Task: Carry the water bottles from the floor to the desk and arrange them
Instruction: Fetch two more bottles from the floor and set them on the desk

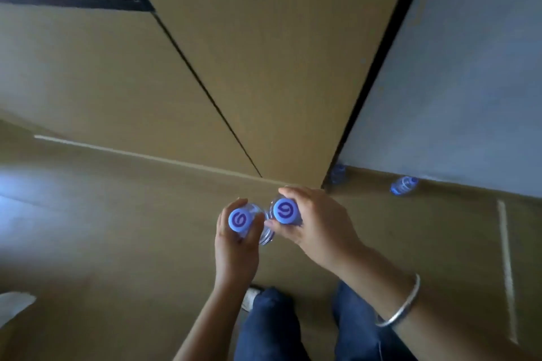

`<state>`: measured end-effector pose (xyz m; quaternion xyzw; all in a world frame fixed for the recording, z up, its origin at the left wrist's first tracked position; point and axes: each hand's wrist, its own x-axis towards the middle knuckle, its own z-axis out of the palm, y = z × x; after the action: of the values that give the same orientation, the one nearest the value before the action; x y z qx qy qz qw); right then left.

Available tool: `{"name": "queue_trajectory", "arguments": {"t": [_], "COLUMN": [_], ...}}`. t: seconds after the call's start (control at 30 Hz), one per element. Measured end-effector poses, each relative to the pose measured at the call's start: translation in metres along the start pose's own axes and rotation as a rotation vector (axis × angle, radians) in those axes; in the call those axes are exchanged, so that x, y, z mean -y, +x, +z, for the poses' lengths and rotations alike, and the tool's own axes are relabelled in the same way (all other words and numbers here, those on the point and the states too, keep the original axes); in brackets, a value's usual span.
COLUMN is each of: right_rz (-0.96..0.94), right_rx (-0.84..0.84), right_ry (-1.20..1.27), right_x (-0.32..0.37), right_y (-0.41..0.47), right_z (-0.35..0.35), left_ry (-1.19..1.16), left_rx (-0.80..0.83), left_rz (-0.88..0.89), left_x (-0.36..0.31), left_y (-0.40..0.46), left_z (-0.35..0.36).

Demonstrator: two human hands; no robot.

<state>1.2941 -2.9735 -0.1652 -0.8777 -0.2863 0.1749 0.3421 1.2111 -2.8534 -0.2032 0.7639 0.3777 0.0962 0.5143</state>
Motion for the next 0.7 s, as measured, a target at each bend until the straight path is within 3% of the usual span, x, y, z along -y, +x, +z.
{"name": "queue_trajectory", "arguments": {"t": [0.37, 0.7], "right_rz": [-0.314, -0.433], "right_rx": [0.327, 0.45], "right_ry": [-0.044, 0.039], "right_x": [0.215, 0.32], "right_y": [0.054, 0.113], "right_z": [0.118, 0.208], "left_ry": [-0.058, -0.067], "left_rx": [-0.384, -0.624], "left_rz": [-0.075, -0.237], "left_x": [0.042, 0.082], "left_y": [0.015, 0.036], "left_z": [-0.244, -0.361]}}
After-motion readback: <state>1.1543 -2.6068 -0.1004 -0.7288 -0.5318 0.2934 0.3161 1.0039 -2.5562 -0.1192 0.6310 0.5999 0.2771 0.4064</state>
